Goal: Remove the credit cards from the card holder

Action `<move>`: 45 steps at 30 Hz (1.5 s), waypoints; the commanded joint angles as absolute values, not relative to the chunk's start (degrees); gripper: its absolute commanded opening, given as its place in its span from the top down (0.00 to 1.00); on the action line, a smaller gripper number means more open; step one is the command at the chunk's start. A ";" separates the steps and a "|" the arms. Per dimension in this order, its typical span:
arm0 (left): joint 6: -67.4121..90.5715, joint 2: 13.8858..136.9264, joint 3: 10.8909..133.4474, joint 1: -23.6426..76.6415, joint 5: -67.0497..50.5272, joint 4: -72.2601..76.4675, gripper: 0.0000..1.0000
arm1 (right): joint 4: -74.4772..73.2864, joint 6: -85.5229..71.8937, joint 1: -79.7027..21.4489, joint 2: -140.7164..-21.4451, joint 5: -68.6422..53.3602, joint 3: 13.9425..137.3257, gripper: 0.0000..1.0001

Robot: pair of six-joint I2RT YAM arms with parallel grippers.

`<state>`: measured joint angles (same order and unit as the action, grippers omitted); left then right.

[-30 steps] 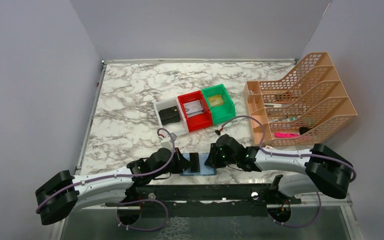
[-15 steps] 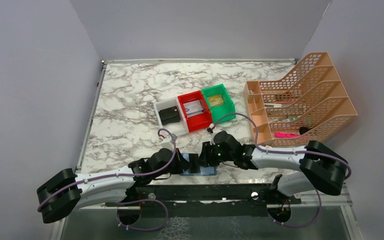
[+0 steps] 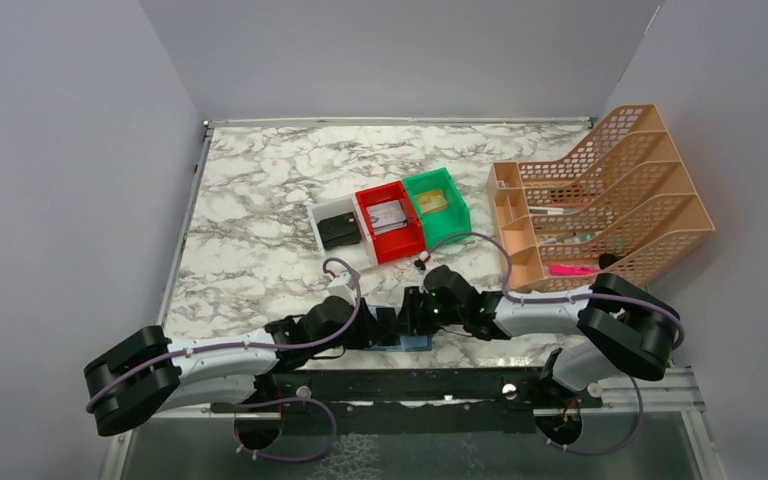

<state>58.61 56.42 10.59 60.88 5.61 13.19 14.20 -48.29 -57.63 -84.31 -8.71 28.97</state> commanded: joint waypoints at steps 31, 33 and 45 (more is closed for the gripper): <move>56.76 45.46 11.46 61.00 11.39 0.70 0.93 | 8.00 -49.56 -57.77 -78.51 -1.52 27.47 0.60; 56.08 44.38 12.19 61.00 11.87 -0.97 0.95 | 7.80 -49.31 -57.81 -75.85 -0.98 27.18 0.59; 50.30 44.03 18.17 59.39 11.91 -4.83 1.00 | 10.14 -50.44 -57.81 -58.79 2.72 20.75 0.49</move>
<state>53.95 43.29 15.53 60.73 11.44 -4.47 9.04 -49.91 -57.65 -62.28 -0.73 23.44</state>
